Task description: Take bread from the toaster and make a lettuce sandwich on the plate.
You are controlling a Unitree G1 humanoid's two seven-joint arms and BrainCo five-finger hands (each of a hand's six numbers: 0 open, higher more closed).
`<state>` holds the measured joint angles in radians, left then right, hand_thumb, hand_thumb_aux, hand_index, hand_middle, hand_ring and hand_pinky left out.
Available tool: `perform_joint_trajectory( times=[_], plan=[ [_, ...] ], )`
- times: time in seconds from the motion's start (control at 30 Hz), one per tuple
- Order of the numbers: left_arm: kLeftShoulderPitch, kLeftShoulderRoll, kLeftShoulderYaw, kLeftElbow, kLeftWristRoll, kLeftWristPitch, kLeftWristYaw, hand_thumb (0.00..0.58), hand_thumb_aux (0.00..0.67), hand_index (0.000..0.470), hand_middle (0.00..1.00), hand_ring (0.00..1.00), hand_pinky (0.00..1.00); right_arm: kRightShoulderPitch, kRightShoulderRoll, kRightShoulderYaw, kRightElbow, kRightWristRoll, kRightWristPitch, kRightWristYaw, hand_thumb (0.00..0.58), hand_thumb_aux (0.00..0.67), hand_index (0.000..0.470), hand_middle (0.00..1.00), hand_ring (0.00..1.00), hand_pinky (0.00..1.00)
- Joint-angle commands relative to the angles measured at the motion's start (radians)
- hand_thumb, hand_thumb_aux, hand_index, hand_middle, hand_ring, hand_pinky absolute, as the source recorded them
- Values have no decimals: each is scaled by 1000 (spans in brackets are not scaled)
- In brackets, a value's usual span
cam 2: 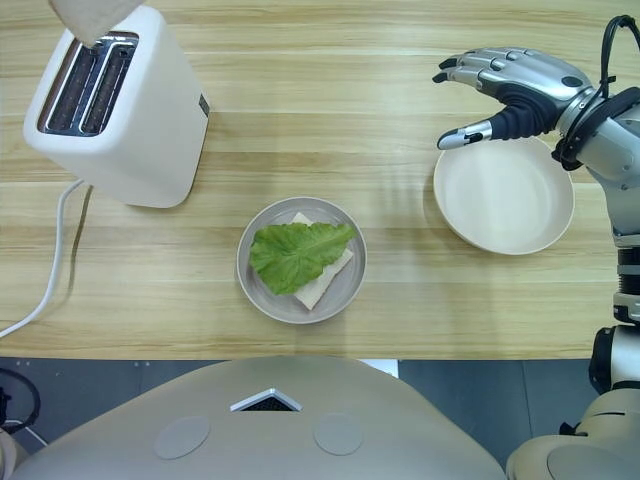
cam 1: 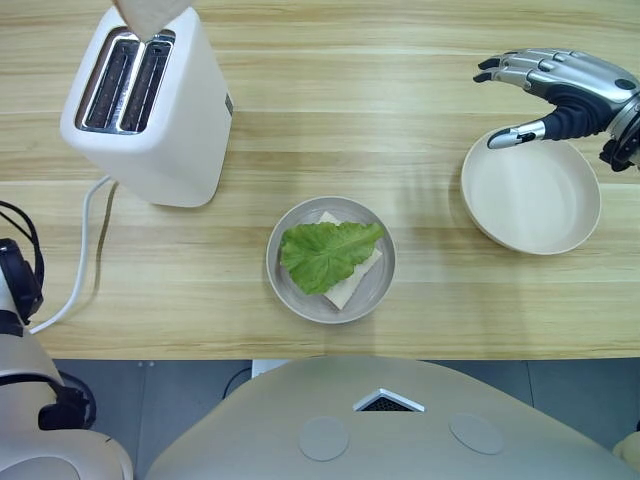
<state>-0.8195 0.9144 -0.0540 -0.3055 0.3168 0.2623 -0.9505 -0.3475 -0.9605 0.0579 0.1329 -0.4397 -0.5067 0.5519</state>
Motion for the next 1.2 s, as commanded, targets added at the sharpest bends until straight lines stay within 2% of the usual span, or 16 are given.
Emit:
perform_joint_trajectory(
  times=[0.03, 0.23, 0.33, 0.5, 0.67, 0.8, 0.97, 1.2],
  plan=[
    [2, -135, -126, -38, -174, 55, -118, 580, 670, 470, 1000, 1000, 1000, -28, -35, -25, 16, 28, -7, 12, 0, 0, 0, 0, 0, 0],
    [59, -265, -281, 38, -338, 102, -236, 580, 670, 470, 1000, 1000, 1000, 100, -197, -199, -135, 267, -12, 172, 0, 0, 0, 0, 0, 0],
    [96, -292, -336, 104, -390, 115, -303, 580, 670, 470, 1000, 1000, 1000, 169, -251, -264, -277, 467, 36, 299, 0, 0, 0, 0, 0, 0],
    [74, -352, -418, 270, -450, 157, -425, 580, 670, 470, 1000, 1000, 1000, 233, -264, -301, -509, 745, 135, 430, 0, 0, 0, 0, 0, 0],
    [45, -417, -473, 416, -493, 191, -533, 580, 670, 470, 1000, 1000, 1000, 303, -228, -237, -650, 866, 176, 520, 0, 0, 0, 0, 0, 0],
    [45, -436, -505, 501, -475, 143, -542, 580, 670, 470, 1000, 1000, 1000, 314, -195, -129, -697, 880, 206, 580, 0, 0, 0, 0, 0, 0],
    [45, -462, -537, 590, -426, 61, -504, 580, 670, 470, 1000, 1000, 1000, 219, -96, 36, -674, 825, 261, 610, 0, 0, 0, 0, 0, 0],
    [35, -467, -566, 649, -343, -14, -488, 580, 670, 470, 1000, 1000, 1000, 110, 39, 195, -595, 690, 281, 626, 0, 0, 0, 0, 0, 0]
  ],
)
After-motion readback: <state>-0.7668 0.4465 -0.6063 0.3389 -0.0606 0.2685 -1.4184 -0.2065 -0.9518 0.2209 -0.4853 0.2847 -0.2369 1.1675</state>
